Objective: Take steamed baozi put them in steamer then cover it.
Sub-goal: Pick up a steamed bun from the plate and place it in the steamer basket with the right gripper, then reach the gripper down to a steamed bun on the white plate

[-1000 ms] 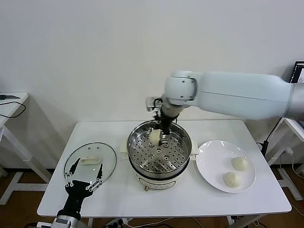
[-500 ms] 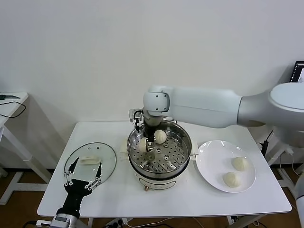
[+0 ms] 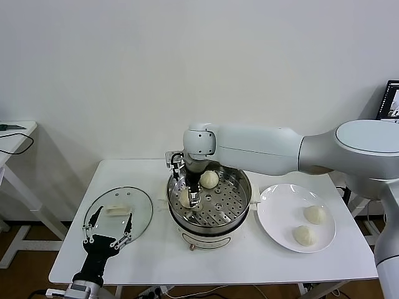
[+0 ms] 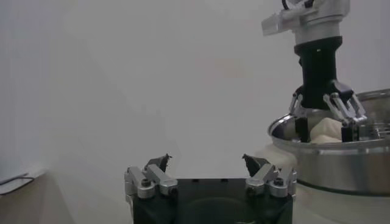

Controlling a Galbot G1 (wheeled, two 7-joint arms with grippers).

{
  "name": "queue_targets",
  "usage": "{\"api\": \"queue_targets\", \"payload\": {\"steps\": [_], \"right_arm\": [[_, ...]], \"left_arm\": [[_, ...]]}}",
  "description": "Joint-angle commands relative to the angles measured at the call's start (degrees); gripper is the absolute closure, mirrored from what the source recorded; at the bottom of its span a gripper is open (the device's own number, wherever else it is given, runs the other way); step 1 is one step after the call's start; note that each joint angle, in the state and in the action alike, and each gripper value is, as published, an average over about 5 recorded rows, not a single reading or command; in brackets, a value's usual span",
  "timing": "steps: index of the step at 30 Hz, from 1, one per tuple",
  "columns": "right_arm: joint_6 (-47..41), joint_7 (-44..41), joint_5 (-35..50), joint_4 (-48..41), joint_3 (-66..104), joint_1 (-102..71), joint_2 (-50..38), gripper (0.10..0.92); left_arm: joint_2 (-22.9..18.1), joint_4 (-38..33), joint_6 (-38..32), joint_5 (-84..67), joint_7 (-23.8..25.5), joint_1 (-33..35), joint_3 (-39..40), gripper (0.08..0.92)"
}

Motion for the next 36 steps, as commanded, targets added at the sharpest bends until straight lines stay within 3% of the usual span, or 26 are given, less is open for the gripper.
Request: {"api": "queue_targets", "payload": {"steps": [1, 9, 20, 27, 36], "right_arm": [[0.17, -1.45, -0.14, 3.59, 1.08, 2.00, -5.27, 0.203], [5.85, -9.95, 0.71, 13.89, 0.32, 13.14, -24.25, 0.203], [15.33, -18.91, -18.32, 20.46, -1.12, 10.27, -49.73, 0.203], [20.49, -20.30, -28.65, 17.86, 5.32, -3.33, -55.13, 0.203], [24.79, -20.89, -37.86, 11.19, 25.61, -28.01, -52.21, 0.203]], "left_arm": [[0.02, -0.25, 0.00, 0.33, -0.14, 0.30, 0.15, 0.177], [-0.27, -0.87, -0.21, 1.39, -0.38, 1.53, 1.09, 0.177], [-0.30, -1.33, -0.19, 1.35, -0.40, 2.41, 0.98, 0.177], [-0.54, -1.57, -0.03, 1.43, -0.58, 2.20, 1.67, 0.177], [-1.03, -1.45, -0.35, 1.82, -0.70, 2.81, 1.77, 0.177]]}}
